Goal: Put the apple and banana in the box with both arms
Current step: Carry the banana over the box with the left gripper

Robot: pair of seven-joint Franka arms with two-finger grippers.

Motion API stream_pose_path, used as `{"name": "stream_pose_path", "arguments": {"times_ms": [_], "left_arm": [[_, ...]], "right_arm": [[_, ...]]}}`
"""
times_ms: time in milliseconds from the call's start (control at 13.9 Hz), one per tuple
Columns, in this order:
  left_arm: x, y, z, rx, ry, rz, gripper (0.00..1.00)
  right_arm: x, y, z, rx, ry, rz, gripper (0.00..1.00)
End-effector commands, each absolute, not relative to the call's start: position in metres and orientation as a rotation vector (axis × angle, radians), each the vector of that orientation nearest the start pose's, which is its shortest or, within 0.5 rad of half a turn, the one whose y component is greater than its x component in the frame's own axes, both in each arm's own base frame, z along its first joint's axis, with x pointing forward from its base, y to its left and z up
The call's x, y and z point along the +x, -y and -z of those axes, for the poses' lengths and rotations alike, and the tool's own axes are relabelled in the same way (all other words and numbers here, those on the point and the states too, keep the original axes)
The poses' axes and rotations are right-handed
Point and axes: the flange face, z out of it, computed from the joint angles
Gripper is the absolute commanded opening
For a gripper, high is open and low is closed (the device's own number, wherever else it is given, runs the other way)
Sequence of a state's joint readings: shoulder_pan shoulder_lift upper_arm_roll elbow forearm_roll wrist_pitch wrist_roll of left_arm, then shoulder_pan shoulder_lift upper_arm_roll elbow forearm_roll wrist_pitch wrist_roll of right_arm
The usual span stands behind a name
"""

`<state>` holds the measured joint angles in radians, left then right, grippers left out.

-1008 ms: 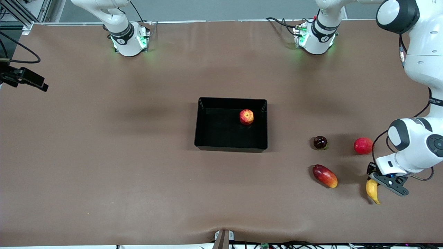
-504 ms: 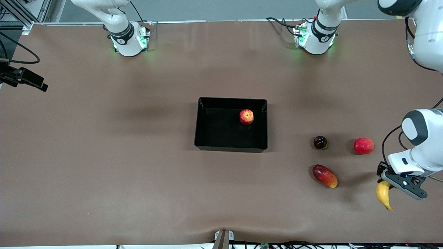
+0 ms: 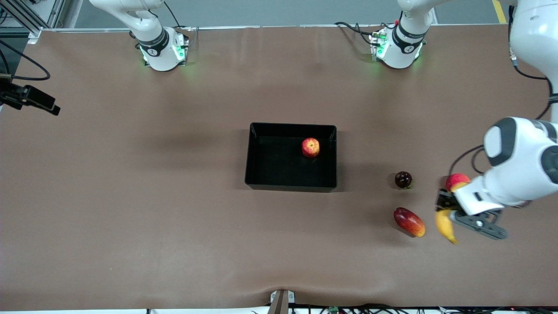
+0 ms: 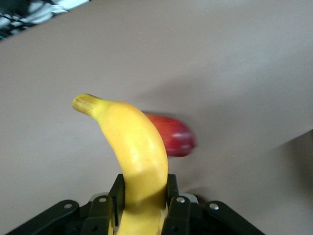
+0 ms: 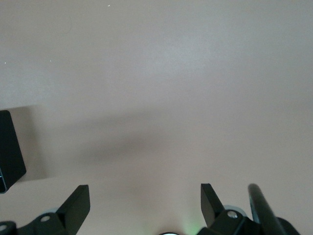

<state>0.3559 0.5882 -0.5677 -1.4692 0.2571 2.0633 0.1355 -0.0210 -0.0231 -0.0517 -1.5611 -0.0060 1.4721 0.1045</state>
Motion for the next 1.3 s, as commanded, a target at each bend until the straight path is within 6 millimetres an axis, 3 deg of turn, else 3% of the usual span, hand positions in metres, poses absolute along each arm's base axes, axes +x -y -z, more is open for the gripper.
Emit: {"name": "stream_pose_path", "arguments": {"times_ms": [0,216,504,792,1223], "left_arm": [[0.675,0.121,-0.397,-3.172,-0.377,0.105,0.00],[0.637,0.202,-0.398,-3.179,-0.178,0.057,0.00],[0.581,0.342,-0.388,-3.200,-0.020,0.035,0.00],[0.545,0.435,-0.368,-3.224,0.047,0.004,0.00],[0.527,0.507,-0.326,-3.291,-0.048,0.063,0.00]], "right_arm": [[0.533,0.049,-0.635,-3.142,-0.319,-0.111,1.00],[0.533,0.050,-0.635,-3.140,-0.321,-0.111,1.00],[0.534,0.050,-0.633,-3.140,-0.321,-0.116,1.00],[0.534,0.051,-0.633,-3.140,-0.323,-0.116,1.00],[0.533,0.054,-0.633,-3.135,-0.335,-0.116,1.00]]}}
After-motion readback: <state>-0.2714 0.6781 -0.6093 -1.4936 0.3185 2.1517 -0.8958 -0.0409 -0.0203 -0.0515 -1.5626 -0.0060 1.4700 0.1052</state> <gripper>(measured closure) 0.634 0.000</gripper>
